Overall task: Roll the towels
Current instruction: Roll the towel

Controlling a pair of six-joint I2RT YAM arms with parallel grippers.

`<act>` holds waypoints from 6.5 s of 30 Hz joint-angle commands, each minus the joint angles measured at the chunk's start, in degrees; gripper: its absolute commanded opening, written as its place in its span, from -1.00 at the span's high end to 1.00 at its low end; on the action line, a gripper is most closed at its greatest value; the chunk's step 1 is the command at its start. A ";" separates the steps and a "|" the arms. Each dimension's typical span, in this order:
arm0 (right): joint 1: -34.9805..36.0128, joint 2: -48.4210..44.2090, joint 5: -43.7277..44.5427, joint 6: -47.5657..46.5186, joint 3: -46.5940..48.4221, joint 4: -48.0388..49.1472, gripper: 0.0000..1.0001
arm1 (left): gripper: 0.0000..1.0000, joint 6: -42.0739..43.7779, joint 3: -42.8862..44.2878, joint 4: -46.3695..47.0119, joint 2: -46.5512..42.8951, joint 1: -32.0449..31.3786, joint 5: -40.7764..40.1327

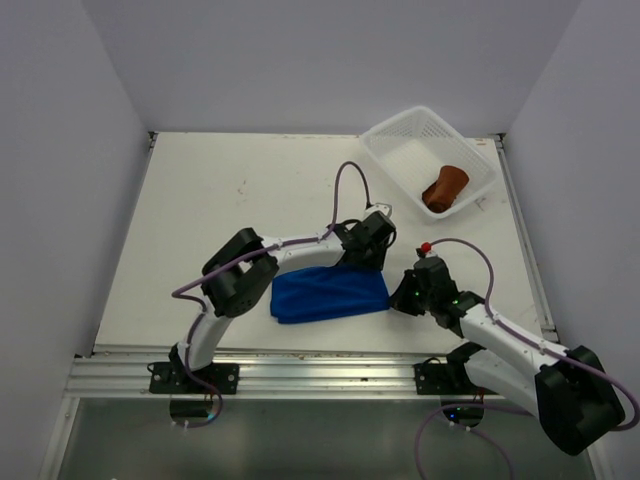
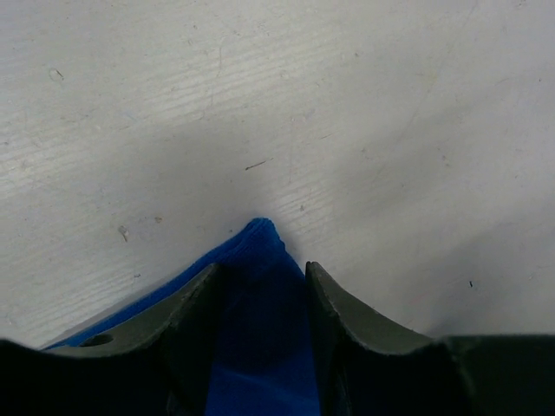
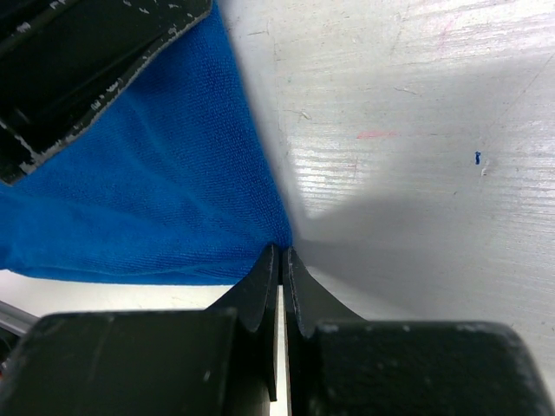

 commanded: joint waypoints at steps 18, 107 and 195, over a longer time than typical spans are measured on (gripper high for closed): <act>2.48 -2.05 4.70 -7.20 3.59 -6.96 1.00 | 0.97 -1.53 4.85 -2.00 7.05 3.01 -1.37; 19.30 3.05 24.87 -1.05 17.40 -11.20 -0.08 | 1.00 -4.87 -36.91 56.81 -10.89 19.01 27.55; 49.33 48.15 58.33 -16.78 40.16 -26.30 0.77 | 1.00 -1.27 -46.75 52.94 -16.61 21.29 22.63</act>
